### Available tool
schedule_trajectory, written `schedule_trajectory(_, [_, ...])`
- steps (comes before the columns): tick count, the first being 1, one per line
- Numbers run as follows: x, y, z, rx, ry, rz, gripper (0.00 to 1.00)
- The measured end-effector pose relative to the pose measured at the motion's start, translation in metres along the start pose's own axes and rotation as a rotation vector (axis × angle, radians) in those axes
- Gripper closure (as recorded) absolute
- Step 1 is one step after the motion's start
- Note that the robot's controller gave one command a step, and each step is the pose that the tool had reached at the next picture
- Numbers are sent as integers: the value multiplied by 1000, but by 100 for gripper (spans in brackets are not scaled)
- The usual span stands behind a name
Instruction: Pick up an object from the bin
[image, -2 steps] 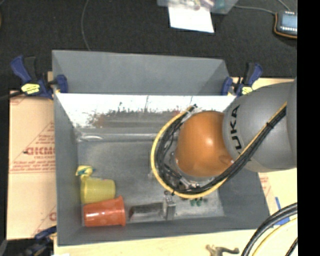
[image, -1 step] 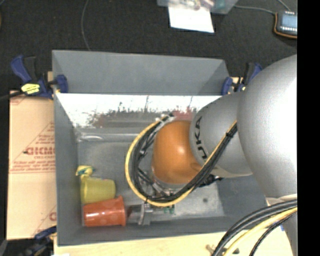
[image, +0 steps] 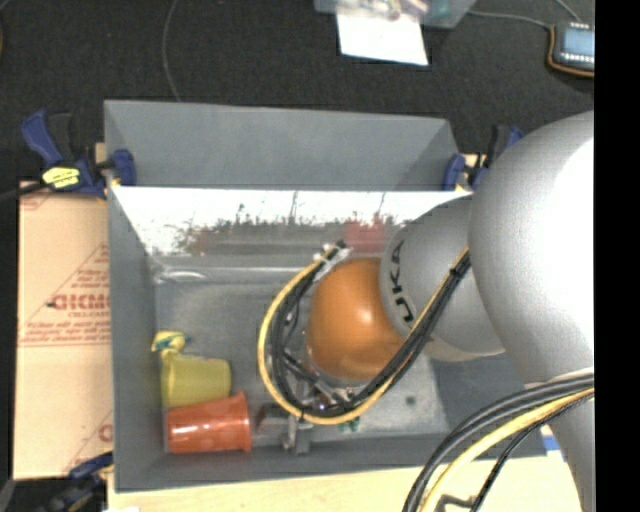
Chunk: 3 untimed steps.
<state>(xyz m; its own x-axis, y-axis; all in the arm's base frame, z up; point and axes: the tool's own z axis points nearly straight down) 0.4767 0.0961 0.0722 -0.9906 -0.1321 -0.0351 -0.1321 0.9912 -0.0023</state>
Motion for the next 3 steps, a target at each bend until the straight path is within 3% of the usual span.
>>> schedule_trajectory(1, [8, -60, 1, 2, 32, 167, 100])
schedule_trajectory(3, [8, -60, 0, 2, 31, 168, 100])
